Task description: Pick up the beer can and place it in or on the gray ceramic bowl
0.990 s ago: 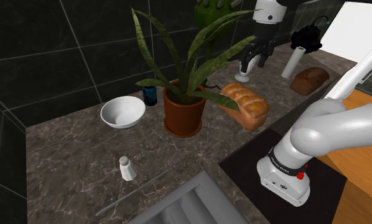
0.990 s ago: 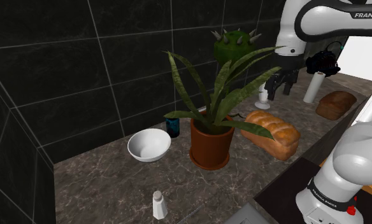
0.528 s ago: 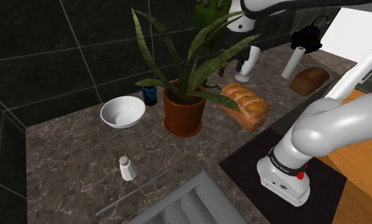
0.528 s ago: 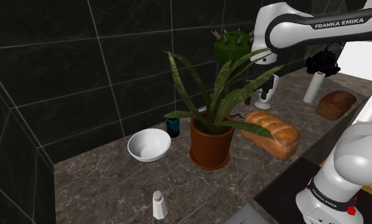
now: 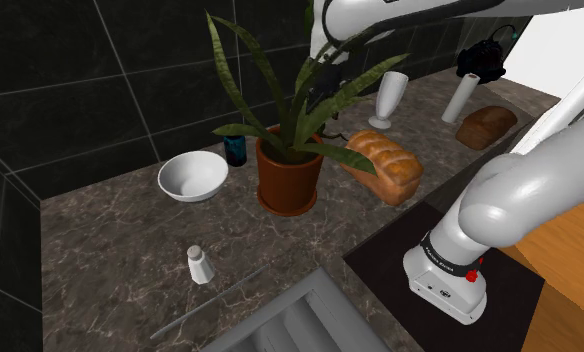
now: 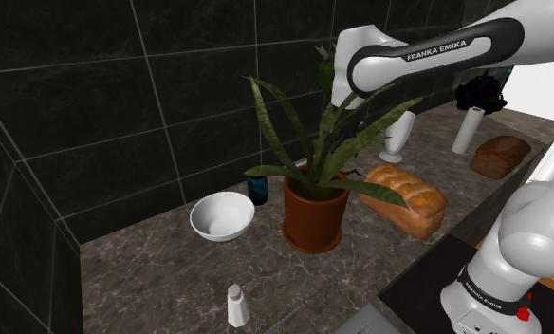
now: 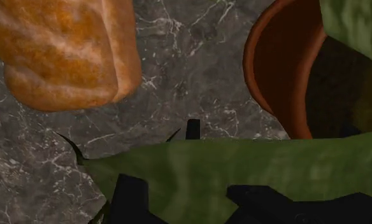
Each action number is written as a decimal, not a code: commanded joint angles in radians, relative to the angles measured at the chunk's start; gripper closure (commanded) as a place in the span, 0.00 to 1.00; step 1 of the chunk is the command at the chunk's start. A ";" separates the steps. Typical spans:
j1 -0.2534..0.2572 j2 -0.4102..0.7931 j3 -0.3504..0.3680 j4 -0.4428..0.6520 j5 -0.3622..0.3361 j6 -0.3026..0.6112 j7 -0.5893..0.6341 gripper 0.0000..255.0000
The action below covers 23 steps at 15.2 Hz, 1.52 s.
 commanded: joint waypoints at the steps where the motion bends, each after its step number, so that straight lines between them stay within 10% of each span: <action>1: 0.004 0.075 0.015 0.051 -0.003 0.032 0.023 0.00; 23: 0.122 0.843 0.072 0.775 -0.150 0.115 0.264 0.00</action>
